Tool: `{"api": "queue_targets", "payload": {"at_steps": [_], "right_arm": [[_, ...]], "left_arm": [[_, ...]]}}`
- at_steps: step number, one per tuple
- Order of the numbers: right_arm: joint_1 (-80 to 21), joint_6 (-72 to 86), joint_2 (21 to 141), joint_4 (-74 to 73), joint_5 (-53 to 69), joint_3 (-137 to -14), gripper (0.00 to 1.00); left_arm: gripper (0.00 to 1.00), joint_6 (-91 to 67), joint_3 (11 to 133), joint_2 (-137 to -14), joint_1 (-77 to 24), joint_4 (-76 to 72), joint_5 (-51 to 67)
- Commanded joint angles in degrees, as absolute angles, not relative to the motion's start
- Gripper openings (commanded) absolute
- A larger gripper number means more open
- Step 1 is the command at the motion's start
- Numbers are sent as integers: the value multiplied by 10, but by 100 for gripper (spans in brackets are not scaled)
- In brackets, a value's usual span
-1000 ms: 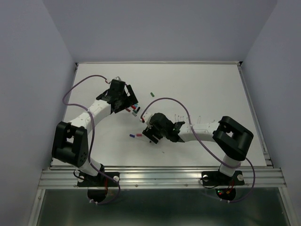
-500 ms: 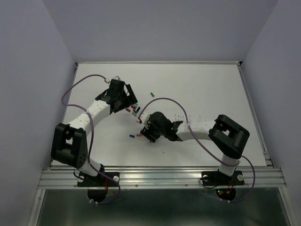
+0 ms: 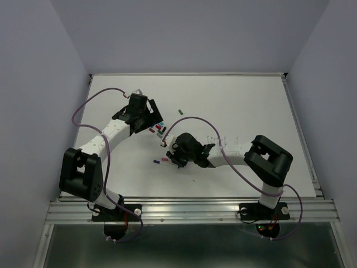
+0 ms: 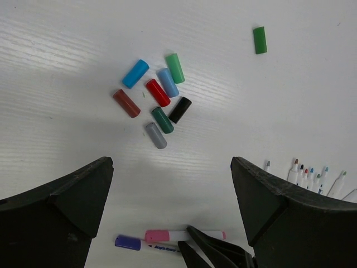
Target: Open the pen caps
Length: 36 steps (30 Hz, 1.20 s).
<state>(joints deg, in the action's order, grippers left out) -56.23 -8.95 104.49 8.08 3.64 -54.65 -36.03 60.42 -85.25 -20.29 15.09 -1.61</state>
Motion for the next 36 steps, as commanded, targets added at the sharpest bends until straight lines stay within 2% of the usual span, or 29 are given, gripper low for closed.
{"api": "queue_targets", "payload": {"at_steps": [1, 4, 9, 17, 26, 34, 36], "right_arm": [[-555, -87, 1069, 39, 29, -527, 27], [-549, -90, 1064, 40, 28, -521, 20], [-539, -84, 1057, 61, 18, -512, 1], [-523, -68, 984, 149, -75, -490, 1], [-504, -3, 853, 226, -107, -436, 1], [-493, 40, 837, 228, -125, -444, 1], [-493, 55, 840, 223, -139, -451, 1]], "left_arm": [[99, -355, 609, -822, -206, 155, -20], [99, -354, 612, -819, -206, 154, -15], [99, -353, 614, -817, -206, 153, -7], [99, -331, 609, -805, -206, 128, 63], [99, -338, 575, -787, -218, 48, 184], [96, -392, 584, -822, -266, -2, 183], [93, -408, 590, -828, -275, -11, 165]]}}
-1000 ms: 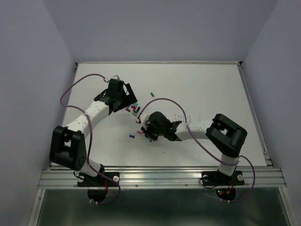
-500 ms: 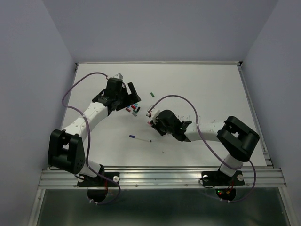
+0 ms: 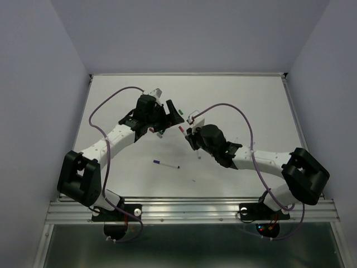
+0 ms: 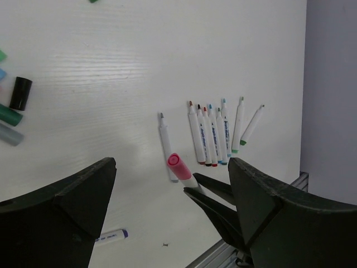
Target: Open the pen caps
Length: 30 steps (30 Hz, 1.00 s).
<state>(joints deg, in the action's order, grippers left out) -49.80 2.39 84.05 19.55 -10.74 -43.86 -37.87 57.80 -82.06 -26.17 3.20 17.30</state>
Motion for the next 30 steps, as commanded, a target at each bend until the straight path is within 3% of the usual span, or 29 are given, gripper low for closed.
{"api": "queue_targets", "payload": {"at_steps": [1, 19, 25, 27, 30], "right_arm": [[-493, 61, 840, 222, -156, -458, 1], [-493, 142, 853, 200, -119, -512, 1], [-493, 148, 864, 185, -124, -526, 1], [-493, 149, 866, 185, -128, -528, 1], [-493, 149, 867, 185, -130, -533, 1]], "left_arm": [[92, -412, 591, -829, -278, -11, 156], [70, -450, 619, -847, -310, -13, 82], [53, -449, 618, -846, -313, -12, 84], [40, -447, 617, -846, -313, -12, 84], [39, -446, 617, -845, -314, -12, 85]]}}
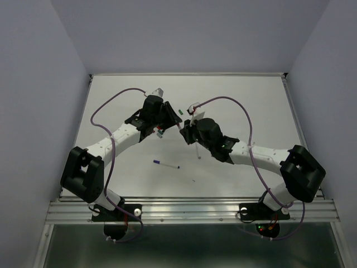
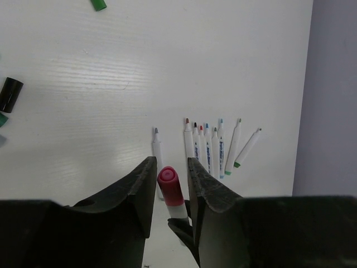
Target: Open the pen caps
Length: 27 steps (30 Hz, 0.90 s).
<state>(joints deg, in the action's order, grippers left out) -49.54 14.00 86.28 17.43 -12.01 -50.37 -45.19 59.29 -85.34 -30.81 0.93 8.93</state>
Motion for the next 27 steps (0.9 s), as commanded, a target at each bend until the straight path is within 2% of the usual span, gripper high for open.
{"api": "queue_targets", "payload": {"at_steps": [1, 3, 4, 7, 8, 10, 11, 14, 17, 23, 25, 26, 27], "right_arm": [[-493, 149, 869, 184, -131, -535, 1], [-493, 150, 871, 182, -134, -538, 1], [-493, 151, 873, 179, -137, -541, 1], [-493, 149, 875, 172, -136, -545, 2], [-493, 149, 875, 169, -137, -545, 6], [-493, 149, 875, 166, -136, -545, 21], [-493, 147, 875, 165, -135, -545, 39], [-493, 147, 879, 163, -139, -545, 48], [-493, 147, 888, 159, -143, -549, 51], [-493, 143, 895, 159, -117, -552, 40], [-493, 143, 889, 158, -113, -546, 26], [-493, 143, 883, 157, -111, -543, 9], [-493, 142, 878, 156, -104, -539, 1]], "left_arm": [[38, -446, 616, -844, -314, -11, 85], [27, -446, 616, -844, -315, -10, 85], [26, -446, 617, -844, -315, -9, 85], [8, -446, 617, -842, -315, -5, 80], [0, -446, 617, -842, -315, -4, 80], [0, -445, 618, -841, -315, -3, 80], [0, -446, 618, -840, -315, -4, 80], [0, -447, 619, -838, -316, -4, 82], [0, -447, 619, -831, -316, -5, 83], [0, -452, 621, -824, -316, -10, 74], [0, -452, 626, -827, -316, -12, 68], [0, -454, 628, -830, -316, -12, 57], [0, -456, 629, -832, -316, -12, 50]]}}
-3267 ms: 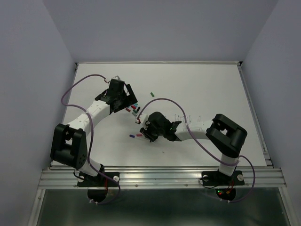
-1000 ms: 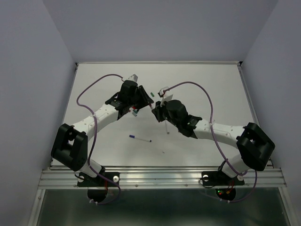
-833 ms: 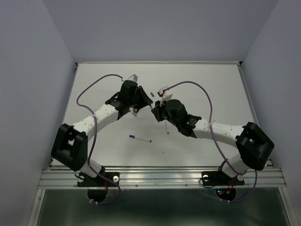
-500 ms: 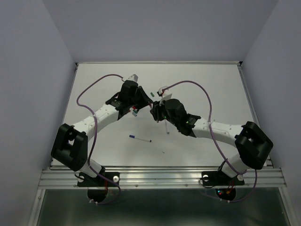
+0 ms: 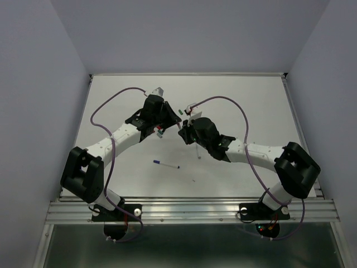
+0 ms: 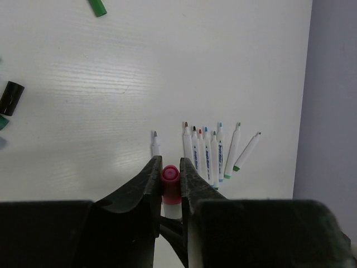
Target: Open the pen caps
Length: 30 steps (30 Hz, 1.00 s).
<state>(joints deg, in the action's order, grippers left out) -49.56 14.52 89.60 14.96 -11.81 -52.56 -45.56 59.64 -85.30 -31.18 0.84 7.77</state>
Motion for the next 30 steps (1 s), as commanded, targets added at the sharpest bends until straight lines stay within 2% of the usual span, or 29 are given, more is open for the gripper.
{"api": "queue_targets", "payload": {"at_steps": [1, 10, 15, 22, 25, 30], "right_arm": [[-493, 140, 865, 156, -92, -527, 1], [-493, 232, 789, 101, 46, -410, 1], [-538, 262, 731, 98, 37, -328, 1], [-538, 297, 683, 94, 40, -296, 1], [-538, 306, 673, 86, 10, -294, 1], [-528, 323, 700, 52, -147, -322, 1]], "left_arm": [[0, -458, 632, -841, -316, -13, 44], [0, -466, 691, -897, -244, -68, 16], [0, -466, 718, -920, -208, -102, 6], [0, -471, 729, -936, -168, -99, 6], [0, -462, 724, -932, -159, -90, 18], [0, -431, 699, -923, -160, -58, 44]]}}
